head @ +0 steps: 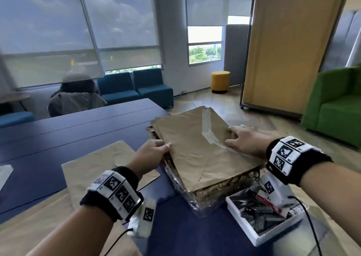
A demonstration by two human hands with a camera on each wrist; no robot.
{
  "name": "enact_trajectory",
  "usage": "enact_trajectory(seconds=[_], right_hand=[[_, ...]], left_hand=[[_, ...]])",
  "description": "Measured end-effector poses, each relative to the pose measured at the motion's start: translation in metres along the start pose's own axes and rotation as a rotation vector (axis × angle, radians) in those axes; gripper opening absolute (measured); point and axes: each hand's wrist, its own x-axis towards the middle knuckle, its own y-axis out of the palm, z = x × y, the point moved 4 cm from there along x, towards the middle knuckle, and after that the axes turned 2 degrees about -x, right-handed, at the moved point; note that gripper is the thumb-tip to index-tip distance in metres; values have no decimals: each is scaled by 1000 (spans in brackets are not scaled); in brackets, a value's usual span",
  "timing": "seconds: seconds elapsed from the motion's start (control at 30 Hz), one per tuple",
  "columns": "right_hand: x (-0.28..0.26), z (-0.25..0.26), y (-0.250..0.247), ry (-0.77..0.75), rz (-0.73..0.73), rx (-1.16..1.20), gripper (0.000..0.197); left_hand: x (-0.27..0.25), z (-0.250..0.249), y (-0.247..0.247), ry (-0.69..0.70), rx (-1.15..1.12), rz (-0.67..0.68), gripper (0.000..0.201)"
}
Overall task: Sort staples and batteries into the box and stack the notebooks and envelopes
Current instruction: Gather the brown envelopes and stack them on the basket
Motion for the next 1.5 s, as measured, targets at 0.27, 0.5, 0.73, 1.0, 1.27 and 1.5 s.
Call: enact_trajectory(seconds=[0.27, 0.5, 0.73, 1.0, 1.27, 1.5], right_hand=[[4, -1, -6, -36, -5, 28, 57], [8, 2, -5, -64, -78, 50, 61], [15, 5, 1, -13, -33, 58, 59], [-2, 27, -16, 26, -172, 5, 54], [-33, 119, -40, -217, -368, 20, 38], [-55, 234, -29, -569, -272, 262, 37]], left_hand=[[11, 5, 0, -13, 128, 43, 34], [9, 6, 2, -15, 131, 62, 33], [12, 8, 1, -10, 106, 80, 32], [2, 9, -9, -77, -17, 61, 36], [-16, 28, -69, -42, -99, -157, 24], [-43, 67, -133, -103, -82, -280, 18]])
